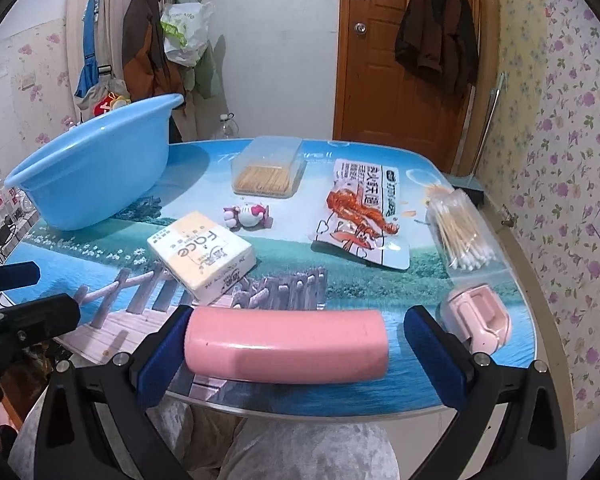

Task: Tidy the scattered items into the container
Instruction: 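Grasp the pink cylindrical container with the right gripper and lift it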

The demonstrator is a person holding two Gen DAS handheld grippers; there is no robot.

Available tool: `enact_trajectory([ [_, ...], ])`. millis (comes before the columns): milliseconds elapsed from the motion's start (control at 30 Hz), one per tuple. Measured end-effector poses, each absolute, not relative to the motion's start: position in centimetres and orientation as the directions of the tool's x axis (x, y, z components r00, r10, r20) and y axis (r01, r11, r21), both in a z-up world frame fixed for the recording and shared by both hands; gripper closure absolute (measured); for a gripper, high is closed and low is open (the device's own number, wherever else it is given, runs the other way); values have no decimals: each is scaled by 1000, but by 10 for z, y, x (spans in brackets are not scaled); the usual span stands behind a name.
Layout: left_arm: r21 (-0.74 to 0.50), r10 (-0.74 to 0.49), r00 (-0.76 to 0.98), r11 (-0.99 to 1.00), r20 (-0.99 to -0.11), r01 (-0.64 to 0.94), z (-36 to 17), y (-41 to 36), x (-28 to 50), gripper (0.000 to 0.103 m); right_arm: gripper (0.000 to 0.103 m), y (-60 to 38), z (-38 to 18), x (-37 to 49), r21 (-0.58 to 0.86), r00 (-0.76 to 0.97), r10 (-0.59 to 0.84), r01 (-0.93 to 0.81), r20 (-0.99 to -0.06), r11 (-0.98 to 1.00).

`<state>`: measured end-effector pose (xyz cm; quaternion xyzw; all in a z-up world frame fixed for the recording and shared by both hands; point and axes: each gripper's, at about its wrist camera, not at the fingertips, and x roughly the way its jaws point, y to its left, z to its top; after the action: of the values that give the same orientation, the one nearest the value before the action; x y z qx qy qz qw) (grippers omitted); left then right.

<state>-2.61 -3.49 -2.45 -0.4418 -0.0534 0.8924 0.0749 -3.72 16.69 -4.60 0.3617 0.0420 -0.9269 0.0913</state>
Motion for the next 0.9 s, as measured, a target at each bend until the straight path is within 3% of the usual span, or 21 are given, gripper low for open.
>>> enact_trajectory([
  [533, -156, 178, -588, -984, -789, -88, -30, -32, -30, 0, 7, 165, -55, -44, 12, -687, -167, 224, -708, -975],
  [600, -155, 179, -588, -984, -789, -91, -30, -31, -29, 0, 14, 164, -55, -43, 16, -688, -178, 235, -703, -972],
  [900, -151, 178, -590, -984, -788, -95, -29, -28, -29, 0, 15, 169, -52, -41, 54, -688, -215, 248, -693, -967],
])
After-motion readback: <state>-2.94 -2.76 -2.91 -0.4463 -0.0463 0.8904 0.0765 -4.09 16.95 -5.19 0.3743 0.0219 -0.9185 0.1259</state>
